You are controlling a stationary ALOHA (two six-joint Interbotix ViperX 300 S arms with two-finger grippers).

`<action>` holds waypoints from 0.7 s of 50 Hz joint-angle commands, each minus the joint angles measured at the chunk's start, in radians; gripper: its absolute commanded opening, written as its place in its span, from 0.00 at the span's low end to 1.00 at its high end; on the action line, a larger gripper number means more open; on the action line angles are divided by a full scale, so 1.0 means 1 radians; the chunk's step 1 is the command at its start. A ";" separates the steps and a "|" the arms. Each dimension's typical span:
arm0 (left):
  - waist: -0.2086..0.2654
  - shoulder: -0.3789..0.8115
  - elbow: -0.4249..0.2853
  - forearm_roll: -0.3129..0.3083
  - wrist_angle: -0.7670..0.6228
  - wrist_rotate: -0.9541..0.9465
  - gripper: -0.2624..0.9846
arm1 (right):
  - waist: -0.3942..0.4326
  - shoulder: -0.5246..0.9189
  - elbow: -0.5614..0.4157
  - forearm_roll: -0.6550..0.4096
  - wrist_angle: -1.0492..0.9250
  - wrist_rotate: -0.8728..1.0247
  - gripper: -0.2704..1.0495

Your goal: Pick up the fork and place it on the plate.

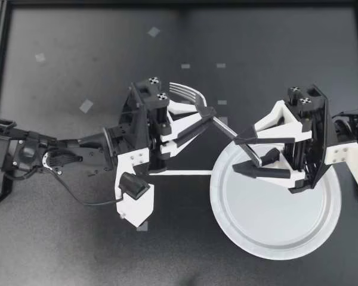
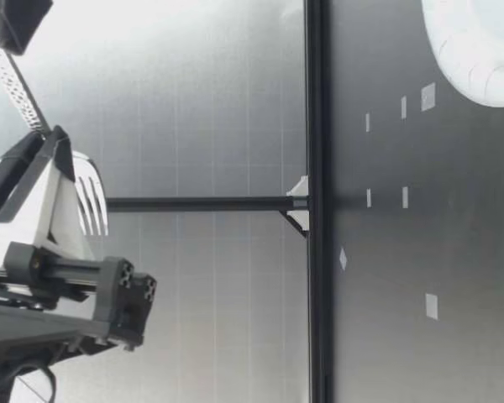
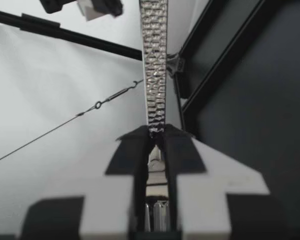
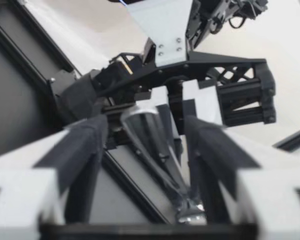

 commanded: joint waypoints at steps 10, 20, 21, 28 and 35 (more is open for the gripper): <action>0.003 -0.041 -0.003 0.008 0.009 -0.003 0.22 | -0.003 -0.075 0.005 0.003 -0.003 -0.002 0.43; 0.002 -0.038 -0.005 0.008 0.009 -0.003 0.22 | -0.003 -0.071 0.006 0.003 0.014 -0.002 0.28; 0.002 -0.038 -0.005 0.008 0.009 -0.003 0.22 | -0.003 -0.069 0.005 0.003 0.015 -0.002 0.27; 0.002 -0.026 -0.005 0.008 0.009 -0.003 0.22 | -0.003 -0.066 0.000 0.003 0.017 0.000 0.26; 0.002 -0.005 -0.003 0.008 0.025 0.005 0.24 | -0.003 -0.067 0.000 0.003 0.025 0.005 0.26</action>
